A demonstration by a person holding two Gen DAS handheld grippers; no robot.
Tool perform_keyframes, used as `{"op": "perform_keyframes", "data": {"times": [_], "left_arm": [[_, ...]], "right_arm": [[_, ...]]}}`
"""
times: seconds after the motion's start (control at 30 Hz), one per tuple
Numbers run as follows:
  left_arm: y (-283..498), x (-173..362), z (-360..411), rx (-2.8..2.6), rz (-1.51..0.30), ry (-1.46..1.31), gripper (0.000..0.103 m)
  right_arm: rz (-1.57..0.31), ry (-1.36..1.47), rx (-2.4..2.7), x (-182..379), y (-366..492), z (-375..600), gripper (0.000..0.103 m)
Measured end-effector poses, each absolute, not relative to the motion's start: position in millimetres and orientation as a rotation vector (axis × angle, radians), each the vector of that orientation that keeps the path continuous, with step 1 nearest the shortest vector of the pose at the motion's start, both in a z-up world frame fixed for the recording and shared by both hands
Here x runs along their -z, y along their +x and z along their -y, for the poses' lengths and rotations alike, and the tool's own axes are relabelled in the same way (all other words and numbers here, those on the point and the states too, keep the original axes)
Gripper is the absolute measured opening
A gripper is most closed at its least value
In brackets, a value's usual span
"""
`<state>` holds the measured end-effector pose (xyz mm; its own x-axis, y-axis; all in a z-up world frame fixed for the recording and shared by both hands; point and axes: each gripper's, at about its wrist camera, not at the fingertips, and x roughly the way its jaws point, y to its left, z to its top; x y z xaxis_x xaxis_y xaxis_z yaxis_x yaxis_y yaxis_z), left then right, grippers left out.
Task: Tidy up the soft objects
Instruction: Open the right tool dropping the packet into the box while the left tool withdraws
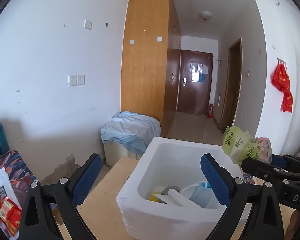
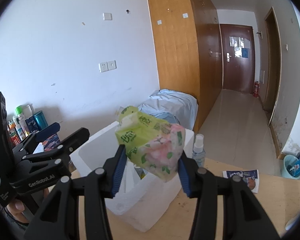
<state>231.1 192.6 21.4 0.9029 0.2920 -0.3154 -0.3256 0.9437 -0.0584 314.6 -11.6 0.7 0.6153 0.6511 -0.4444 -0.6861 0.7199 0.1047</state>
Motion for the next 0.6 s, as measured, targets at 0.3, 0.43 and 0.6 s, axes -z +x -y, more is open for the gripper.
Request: {"op": "perform_keyframes", "data": {"times": [0.3, 0.43, 0.6], "left_arm": [[225, -21, -211, -0.368, -0.31, -0.115, 0.099], [225, -19, -225, -0.364, -0.327, -0.187, 0.099], [225, -19, -225, -0.367, -0.331, -0.185, 0.099]], "right_arm": [[-0.51, -0.095, -0.811, 10, 317, -2, 0.053], [-0.524, -0.099, -0.82, 16, 316, -7, 0.053], [-0.519, -0.109, -0.824, 18, 315, -10, 0.053]]}}
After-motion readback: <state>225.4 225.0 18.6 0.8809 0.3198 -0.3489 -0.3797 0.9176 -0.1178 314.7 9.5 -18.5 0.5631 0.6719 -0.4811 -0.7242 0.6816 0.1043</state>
